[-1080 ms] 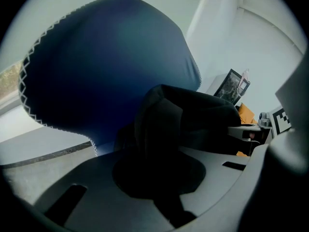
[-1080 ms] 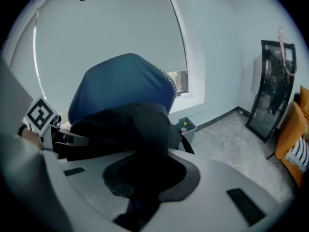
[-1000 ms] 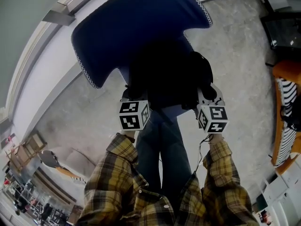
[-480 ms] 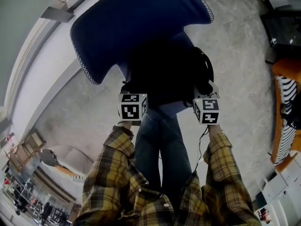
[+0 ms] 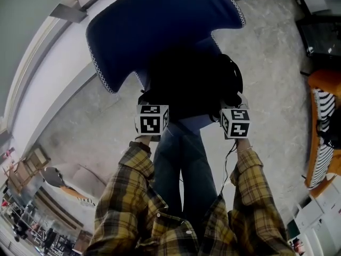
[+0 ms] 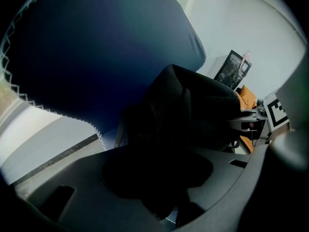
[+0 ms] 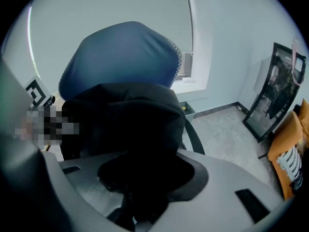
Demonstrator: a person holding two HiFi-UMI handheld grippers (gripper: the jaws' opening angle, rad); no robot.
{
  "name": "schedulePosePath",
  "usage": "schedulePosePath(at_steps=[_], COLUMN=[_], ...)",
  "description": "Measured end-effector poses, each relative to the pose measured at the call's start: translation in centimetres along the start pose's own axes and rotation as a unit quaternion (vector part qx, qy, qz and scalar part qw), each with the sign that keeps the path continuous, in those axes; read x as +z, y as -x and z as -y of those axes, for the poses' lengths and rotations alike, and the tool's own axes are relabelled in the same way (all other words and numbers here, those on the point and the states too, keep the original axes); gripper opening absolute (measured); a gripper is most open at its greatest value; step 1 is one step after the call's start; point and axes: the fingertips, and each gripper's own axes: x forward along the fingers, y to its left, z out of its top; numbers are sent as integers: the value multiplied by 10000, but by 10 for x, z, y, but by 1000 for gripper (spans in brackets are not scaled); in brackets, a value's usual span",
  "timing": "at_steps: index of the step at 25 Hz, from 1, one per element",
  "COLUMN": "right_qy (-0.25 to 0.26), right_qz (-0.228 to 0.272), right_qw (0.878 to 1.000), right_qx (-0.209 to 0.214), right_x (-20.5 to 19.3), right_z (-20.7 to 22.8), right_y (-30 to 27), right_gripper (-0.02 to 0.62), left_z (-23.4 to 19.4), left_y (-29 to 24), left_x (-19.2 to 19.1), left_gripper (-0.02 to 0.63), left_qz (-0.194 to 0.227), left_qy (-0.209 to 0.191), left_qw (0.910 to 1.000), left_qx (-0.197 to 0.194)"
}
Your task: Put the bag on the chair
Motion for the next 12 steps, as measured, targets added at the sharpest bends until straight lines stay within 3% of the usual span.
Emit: schedulePosePath(at_steps=[7, 12], right_qy=[-52, -202], right_qz=[173, 309], right_qw=[9998, 9993], right_qx=[46, 1], right_x=[9, 16], right_z=[3, -2], right_y=[18, 34], right_gripper=[227, 238], left_z=[0, 4], left_y=[18, 35], left_x=[17, 32], left_gripper=[199, 229], left_qz=[277, 447], left_qy=[-186, -306], left_qw=[9994, 9985], left_qx=[-5, -26])
